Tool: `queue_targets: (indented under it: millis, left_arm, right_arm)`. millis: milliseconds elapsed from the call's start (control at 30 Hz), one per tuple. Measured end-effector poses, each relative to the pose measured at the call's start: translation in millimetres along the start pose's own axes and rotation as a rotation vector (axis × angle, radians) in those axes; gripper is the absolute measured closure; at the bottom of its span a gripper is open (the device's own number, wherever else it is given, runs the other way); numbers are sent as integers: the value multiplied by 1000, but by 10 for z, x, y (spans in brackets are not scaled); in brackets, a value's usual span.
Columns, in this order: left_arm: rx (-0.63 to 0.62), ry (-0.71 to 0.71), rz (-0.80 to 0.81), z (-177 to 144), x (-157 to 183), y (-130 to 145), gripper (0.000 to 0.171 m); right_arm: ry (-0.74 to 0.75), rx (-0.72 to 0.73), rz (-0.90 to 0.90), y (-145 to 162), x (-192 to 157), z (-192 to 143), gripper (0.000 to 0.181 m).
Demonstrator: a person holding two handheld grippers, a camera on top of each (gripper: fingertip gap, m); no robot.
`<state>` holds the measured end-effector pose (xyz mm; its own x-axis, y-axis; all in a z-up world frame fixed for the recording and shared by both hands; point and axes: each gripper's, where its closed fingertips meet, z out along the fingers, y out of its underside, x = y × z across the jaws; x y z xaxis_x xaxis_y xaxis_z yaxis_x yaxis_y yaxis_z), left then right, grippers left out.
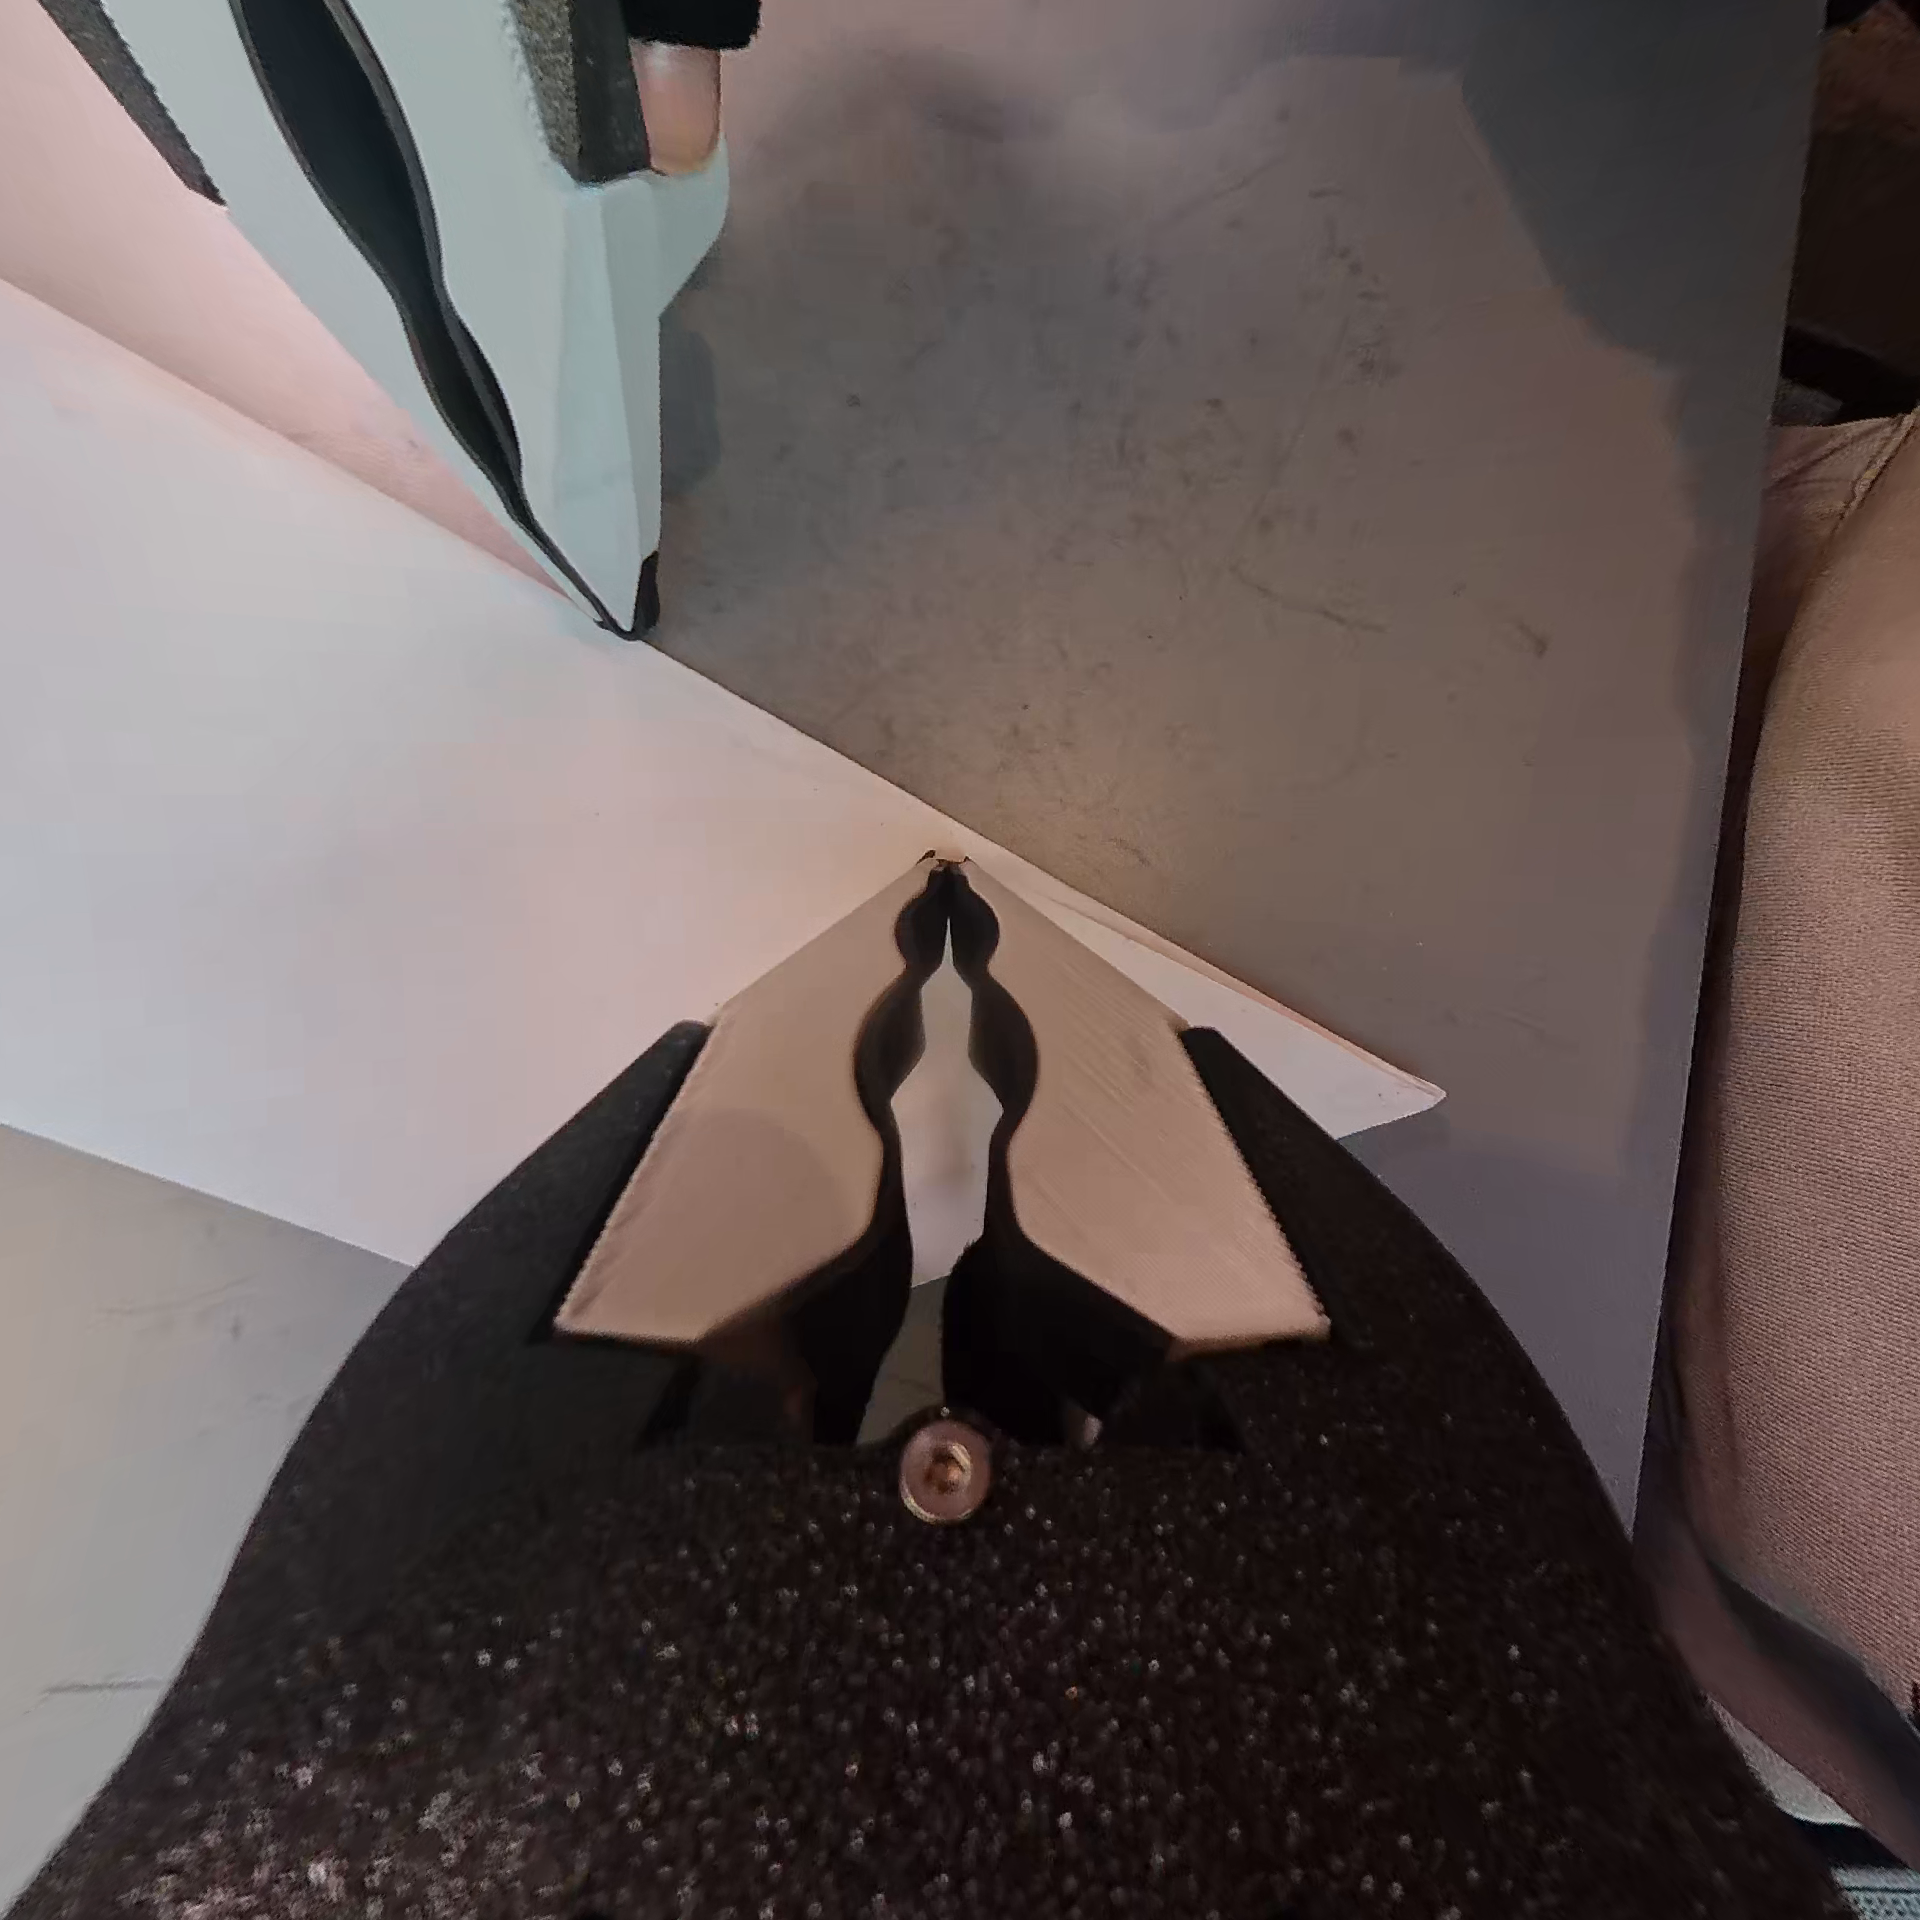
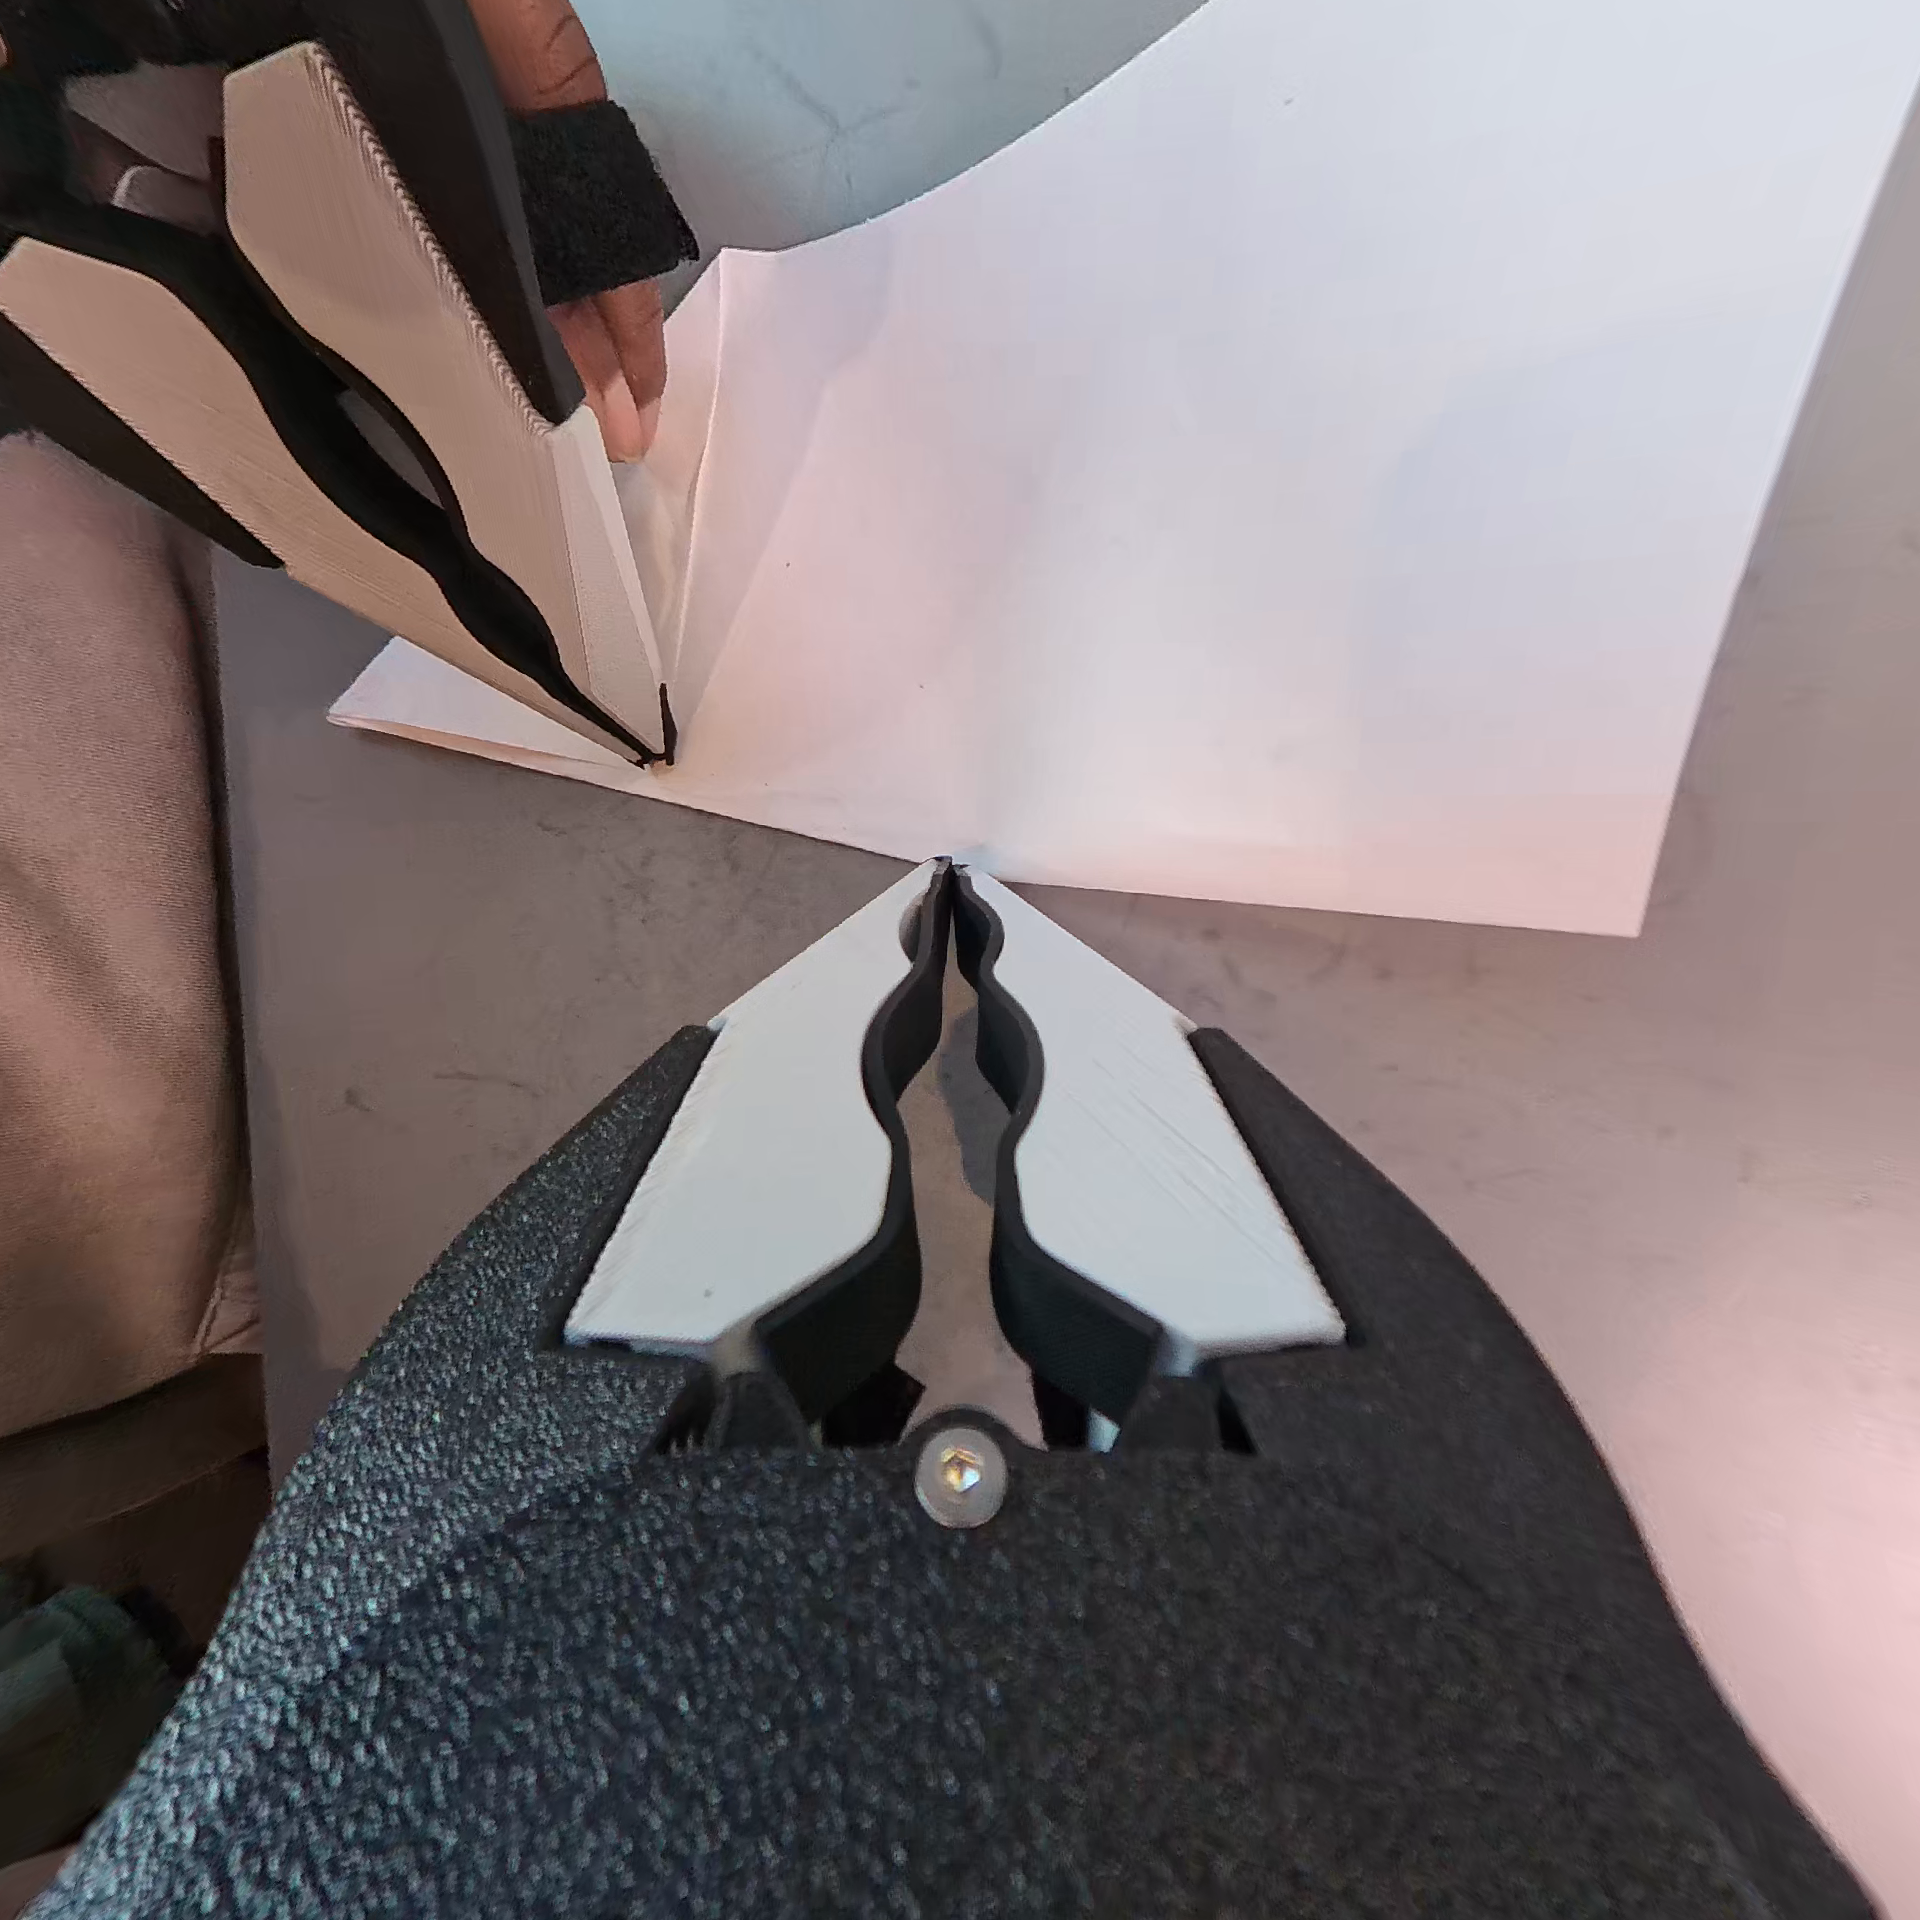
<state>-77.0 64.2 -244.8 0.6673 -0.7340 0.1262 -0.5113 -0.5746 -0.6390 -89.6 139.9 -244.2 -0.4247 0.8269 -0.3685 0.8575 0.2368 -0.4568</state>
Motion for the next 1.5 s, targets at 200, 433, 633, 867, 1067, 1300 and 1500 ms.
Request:
queue_targets:
  millis: [200, 433, 633, 867, 1067, 1300, 1500]
  left_arm:
    - [-2, 1, 1, 0, 2, 1, 171]
    - [3, -6, -2, 2, 2, 0, 171]
    - [2, -3, 0, 1, 5, 0, 171]
    - [1, -4, -1, 2, 8, -3, 171]
    - [4, -2, -1, 3, 10, -5, 171]
    - [4, 1, -5, 3, 12, -7, 171]
    - [5, 5, -9, 4, 13, -7, 171]
  right_arm:
    - [9, -16, 11, -33, 80, -34, 181]
    - [-58, -5, 57, -38, 131, -35, 181]
    - [-77, -7, 64, -38, 220, -75, 181]
    - [-55, -61, 39, -35, 349, -130, 181]
    - [-53, -70, 41, -36, 454, -176, 181]
    - [-47, -67, 50, -36, 617, -248, 181]
    - [-42, -44, 69, -35, 786, -325, 181]
